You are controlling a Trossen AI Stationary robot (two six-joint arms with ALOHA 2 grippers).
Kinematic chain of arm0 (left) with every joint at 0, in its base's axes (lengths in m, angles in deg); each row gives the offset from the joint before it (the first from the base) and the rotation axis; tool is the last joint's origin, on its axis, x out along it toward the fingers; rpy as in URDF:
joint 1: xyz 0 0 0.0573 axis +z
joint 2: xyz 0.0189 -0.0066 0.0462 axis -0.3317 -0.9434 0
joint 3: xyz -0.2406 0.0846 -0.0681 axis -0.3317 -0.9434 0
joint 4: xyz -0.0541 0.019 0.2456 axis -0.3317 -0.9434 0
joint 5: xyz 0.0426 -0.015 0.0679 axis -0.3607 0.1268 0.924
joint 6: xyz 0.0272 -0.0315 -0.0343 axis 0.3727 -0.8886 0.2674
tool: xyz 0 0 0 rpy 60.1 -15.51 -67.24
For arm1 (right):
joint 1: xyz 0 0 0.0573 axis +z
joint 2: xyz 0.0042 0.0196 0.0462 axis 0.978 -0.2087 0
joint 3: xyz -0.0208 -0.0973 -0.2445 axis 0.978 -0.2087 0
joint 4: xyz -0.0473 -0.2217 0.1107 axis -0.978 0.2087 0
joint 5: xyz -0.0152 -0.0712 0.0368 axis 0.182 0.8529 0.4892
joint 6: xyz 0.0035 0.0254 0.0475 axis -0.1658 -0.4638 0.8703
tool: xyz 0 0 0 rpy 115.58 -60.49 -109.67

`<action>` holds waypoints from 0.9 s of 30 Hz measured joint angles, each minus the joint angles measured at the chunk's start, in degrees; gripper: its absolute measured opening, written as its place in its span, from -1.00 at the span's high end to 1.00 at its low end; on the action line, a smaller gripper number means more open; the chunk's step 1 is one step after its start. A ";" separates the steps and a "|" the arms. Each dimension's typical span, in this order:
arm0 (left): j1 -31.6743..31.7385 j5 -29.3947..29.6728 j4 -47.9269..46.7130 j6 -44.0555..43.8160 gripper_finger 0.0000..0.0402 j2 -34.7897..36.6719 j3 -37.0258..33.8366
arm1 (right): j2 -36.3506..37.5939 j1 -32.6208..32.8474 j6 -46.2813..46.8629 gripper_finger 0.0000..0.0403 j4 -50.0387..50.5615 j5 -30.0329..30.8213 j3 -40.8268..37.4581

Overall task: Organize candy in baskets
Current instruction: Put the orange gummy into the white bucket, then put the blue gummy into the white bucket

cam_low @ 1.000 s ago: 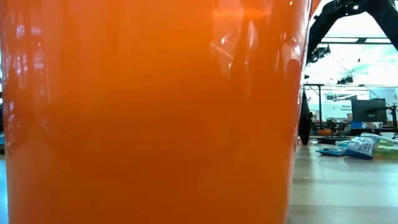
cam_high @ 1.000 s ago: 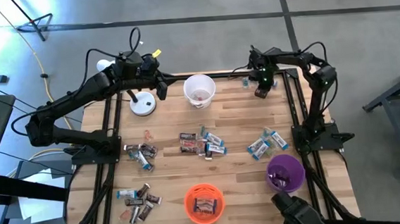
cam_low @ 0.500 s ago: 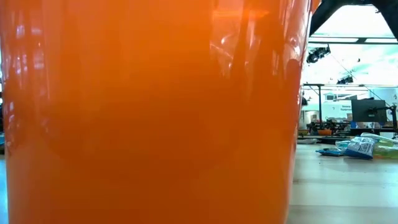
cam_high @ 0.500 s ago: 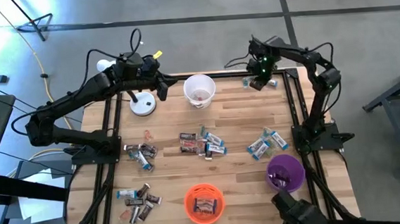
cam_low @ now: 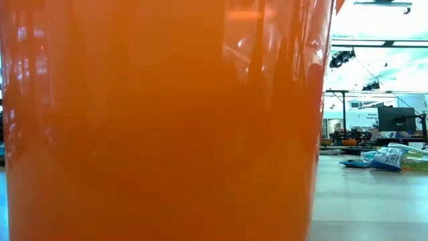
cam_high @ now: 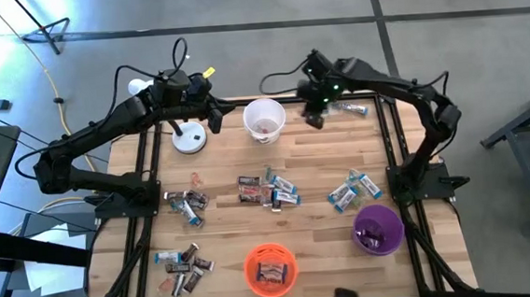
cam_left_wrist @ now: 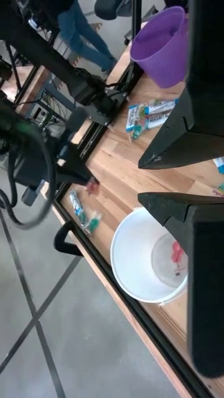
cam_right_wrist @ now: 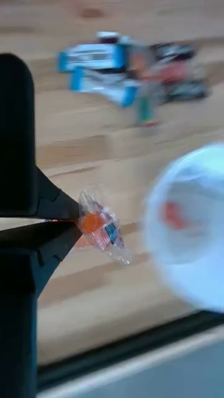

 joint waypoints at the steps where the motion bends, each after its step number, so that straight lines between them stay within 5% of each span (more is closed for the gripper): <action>1: 0.00 0.00 -0.02 0.00 0.72 0.00 0.00 | -0.08 1.01 0.02 1.00 -2.66 0.28 0.00; 13: 0.00 0.00 -0.02 -0.44 0.72 0.00 0.00 | -7.30 4.39 4.67 0.96 -19.30 0.01 0.04; 21: 0.00 0.00 -0.02 -0.44 0.72 0.00 0.00 | -10.57 4.96 5.47 0.50 -23.82 -1.35 0.02; 27: 0.00 0.00 -0.02 -0.44 0.72 0.00 -0.02 | -9.05 4.49 5.30 0.19 -18.97 6.58 1.43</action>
